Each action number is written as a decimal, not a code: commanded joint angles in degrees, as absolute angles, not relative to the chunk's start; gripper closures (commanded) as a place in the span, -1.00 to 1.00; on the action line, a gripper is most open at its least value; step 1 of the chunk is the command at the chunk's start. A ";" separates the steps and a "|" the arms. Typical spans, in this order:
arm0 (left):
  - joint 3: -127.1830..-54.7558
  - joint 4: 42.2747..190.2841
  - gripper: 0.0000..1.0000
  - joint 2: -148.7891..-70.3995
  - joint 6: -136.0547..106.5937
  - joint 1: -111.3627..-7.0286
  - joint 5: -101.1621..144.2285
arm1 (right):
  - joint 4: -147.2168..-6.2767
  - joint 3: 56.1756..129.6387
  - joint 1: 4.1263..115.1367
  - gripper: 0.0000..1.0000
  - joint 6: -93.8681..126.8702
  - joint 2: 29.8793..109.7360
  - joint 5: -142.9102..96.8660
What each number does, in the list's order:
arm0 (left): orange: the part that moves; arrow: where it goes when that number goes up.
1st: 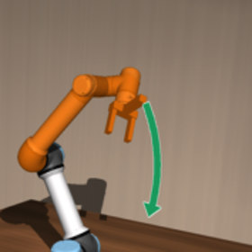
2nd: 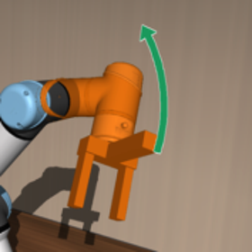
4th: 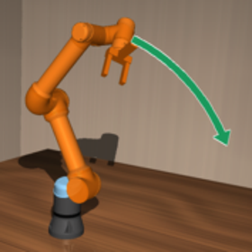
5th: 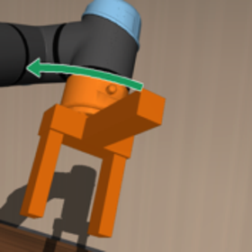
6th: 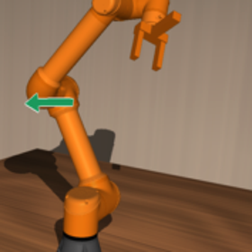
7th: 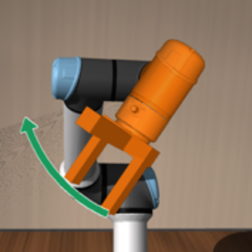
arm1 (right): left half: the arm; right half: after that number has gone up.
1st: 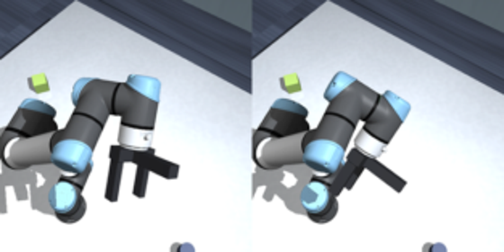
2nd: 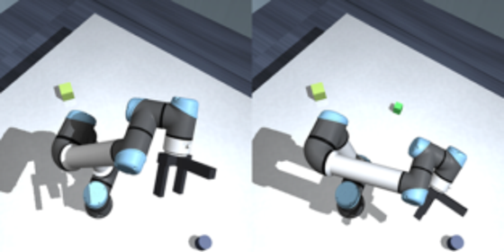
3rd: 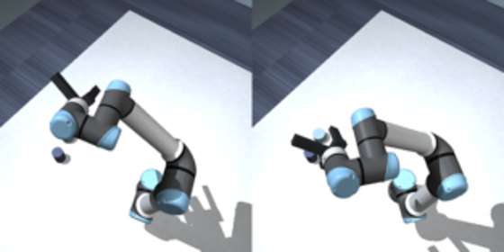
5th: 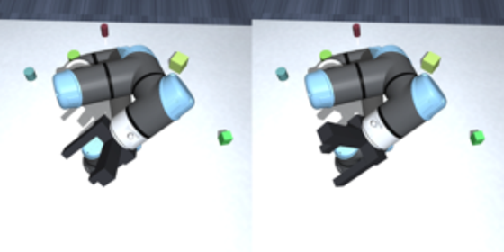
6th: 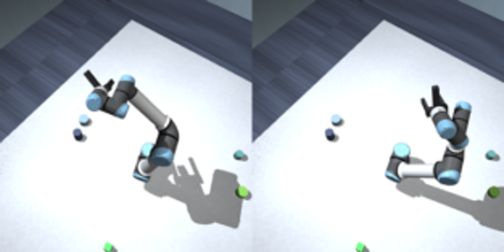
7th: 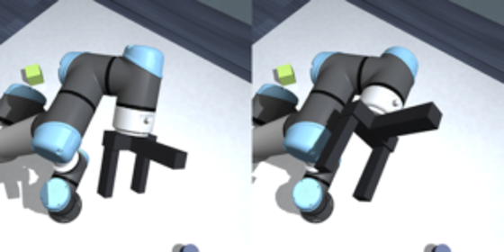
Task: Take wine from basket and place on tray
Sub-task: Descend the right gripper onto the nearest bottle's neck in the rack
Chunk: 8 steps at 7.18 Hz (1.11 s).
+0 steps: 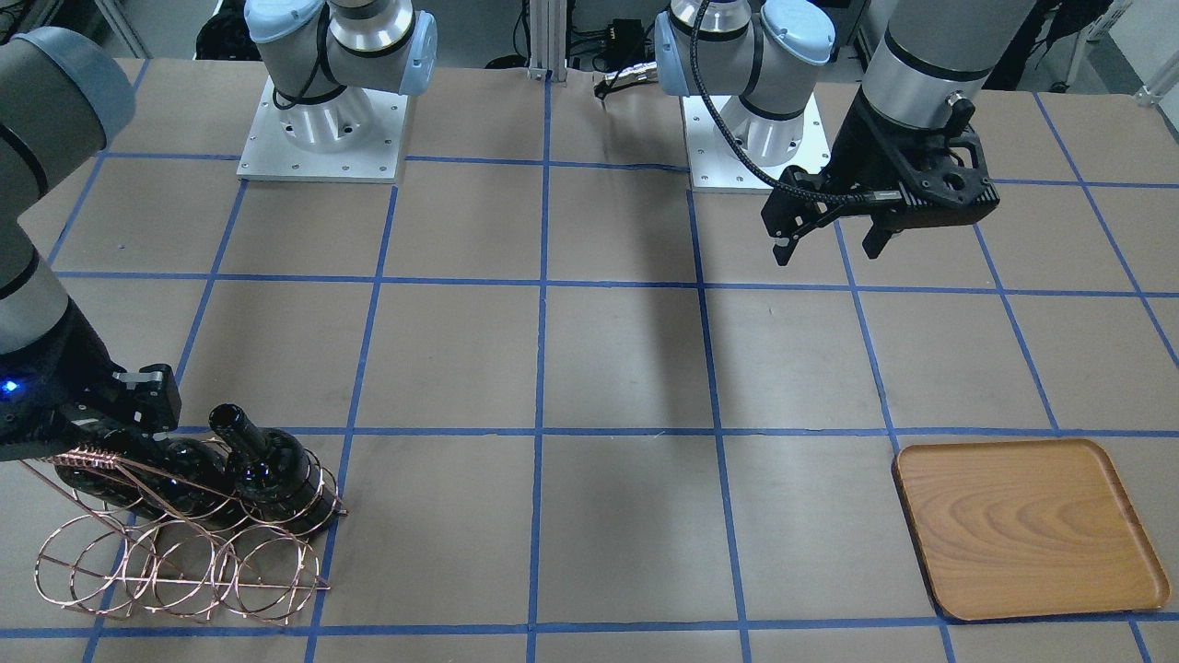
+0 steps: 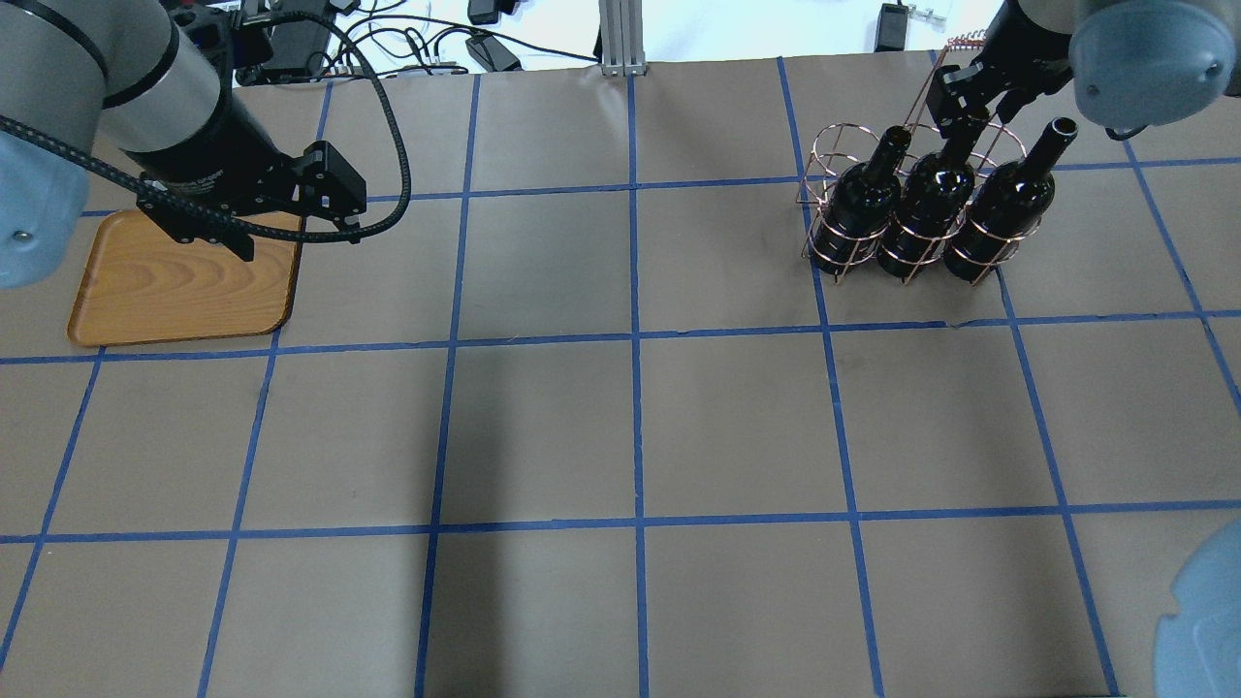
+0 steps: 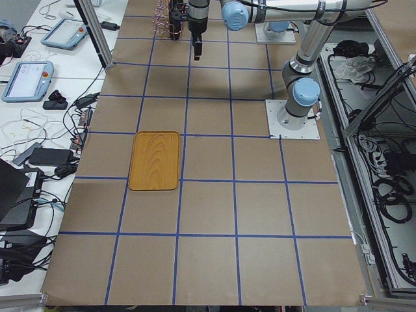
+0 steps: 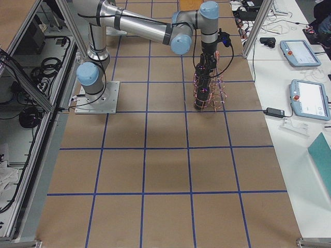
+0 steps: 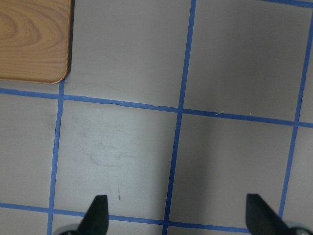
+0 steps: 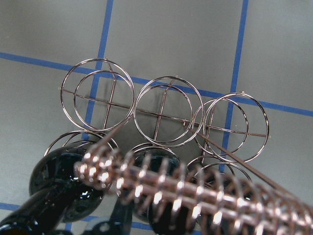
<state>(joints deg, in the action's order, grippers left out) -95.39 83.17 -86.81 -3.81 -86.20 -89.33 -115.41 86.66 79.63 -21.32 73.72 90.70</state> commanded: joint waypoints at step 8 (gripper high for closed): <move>-95.18 82.00 -1.00 -86.75 -3.69 -86.22 -89.38 | -116.54 86.66 79.63 -0.04 -20.83 71.89 90.70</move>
